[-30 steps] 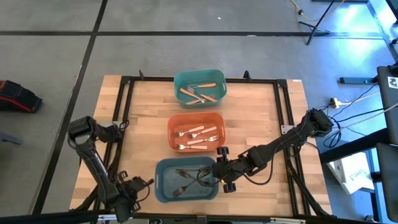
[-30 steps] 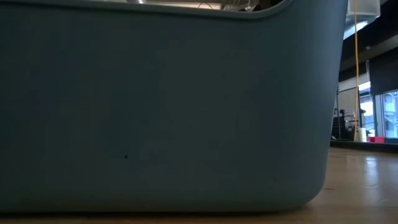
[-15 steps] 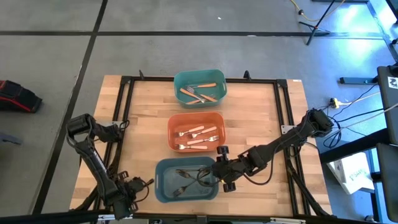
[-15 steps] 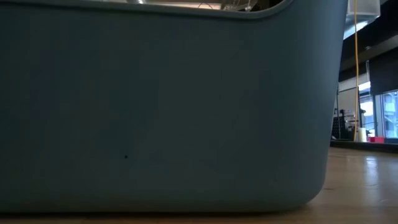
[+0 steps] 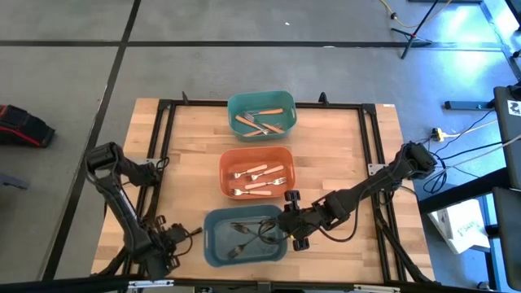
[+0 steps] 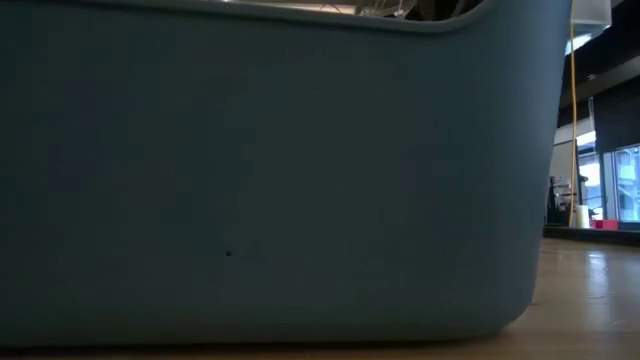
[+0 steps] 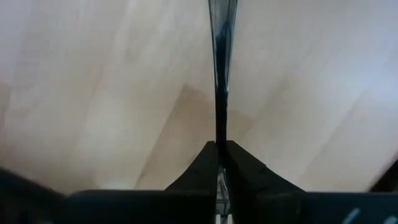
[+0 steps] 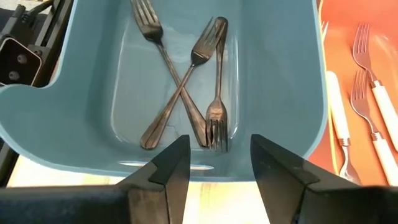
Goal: Sort silverware by color (type)
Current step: Put the black fork into the blue bin
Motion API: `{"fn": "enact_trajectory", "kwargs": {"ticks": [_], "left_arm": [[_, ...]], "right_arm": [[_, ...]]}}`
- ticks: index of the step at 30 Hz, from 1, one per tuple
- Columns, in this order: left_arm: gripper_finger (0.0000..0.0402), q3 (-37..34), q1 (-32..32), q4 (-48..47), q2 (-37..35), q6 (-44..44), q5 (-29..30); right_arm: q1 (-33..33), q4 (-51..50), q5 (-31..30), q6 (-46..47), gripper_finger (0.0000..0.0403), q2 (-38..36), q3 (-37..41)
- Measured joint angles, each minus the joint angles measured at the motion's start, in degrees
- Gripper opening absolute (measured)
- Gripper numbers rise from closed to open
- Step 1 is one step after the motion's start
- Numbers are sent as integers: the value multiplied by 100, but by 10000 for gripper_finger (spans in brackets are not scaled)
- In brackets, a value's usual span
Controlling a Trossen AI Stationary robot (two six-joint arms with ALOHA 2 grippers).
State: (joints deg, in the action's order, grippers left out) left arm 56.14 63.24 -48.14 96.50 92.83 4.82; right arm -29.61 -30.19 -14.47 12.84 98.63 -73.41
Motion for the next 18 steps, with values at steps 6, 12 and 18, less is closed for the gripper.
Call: {"fn": "enact_trajectory", "kwargs": {"ticks": [6,12,18], "left_arm": [[10,309,15,-817,-703,116,569],[10,1178,15,-2198,-1130,136,1471],[10,2081,16,-3329,-1138,-55,2618]], "right_arm": [[-4,55,-7,-7,160,-222,0],[-4,65,-36,-7,160,-453,0],[-85,41,-13,-8,160,-592,0]]}}
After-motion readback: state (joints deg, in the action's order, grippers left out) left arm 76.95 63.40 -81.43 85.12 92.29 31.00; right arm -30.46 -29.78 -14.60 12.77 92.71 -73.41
